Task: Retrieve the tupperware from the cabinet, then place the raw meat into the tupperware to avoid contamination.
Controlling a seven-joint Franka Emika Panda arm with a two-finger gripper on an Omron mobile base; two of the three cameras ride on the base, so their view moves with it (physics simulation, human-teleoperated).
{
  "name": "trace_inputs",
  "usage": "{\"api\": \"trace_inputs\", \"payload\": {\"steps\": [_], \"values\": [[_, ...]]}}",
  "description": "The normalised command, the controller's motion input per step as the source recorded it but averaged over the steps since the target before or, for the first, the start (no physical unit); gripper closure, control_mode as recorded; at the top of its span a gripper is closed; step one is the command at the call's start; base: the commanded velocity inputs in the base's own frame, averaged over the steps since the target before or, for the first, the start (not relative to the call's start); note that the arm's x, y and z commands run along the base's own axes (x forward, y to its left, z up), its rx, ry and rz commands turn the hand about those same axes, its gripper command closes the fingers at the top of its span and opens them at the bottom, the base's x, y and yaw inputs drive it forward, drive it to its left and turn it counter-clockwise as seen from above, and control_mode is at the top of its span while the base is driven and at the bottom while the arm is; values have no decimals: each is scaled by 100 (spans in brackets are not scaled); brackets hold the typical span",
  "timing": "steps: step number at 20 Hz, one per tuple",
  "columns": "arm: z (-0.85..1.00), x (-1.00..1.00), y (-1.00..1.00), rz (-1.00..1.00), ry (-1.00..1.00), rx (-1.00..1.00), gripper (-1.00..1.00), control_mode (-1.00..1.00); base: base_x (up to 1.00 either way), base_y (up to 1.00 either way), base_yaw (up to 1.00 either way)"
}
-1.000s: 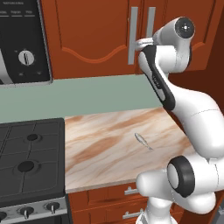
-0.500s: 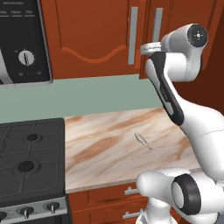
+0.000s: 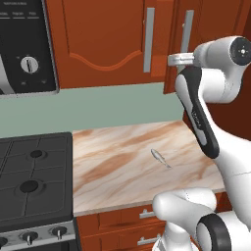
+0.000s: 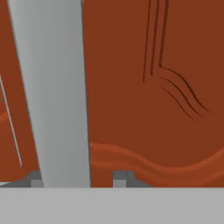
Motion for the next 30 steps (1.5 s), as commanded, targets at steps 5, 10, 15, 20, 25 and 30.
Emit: {"api": "trace_inputs", "payload": {"steps": [5, 10, 15, 20, 25, 30], "values": [[0, -19, -99, 0, 0, 8, 100, -100, 0, 0, 0], [0, -9, -100, 0, 0, 10, 100, -100, 0, 0, 0], [0, -1, -98, 0, 0, 10, 100, -100, 0, 0, 0], [0, 0, -100, 0, 1, 10, 100, -100, 0, 0, 0], [0, 0, -100, 0, 2, 9, 100, -100, 0, 0, 0], [0, -2, -100, 0, 2, 8, 100, -100, 0, 0, 0]]}}
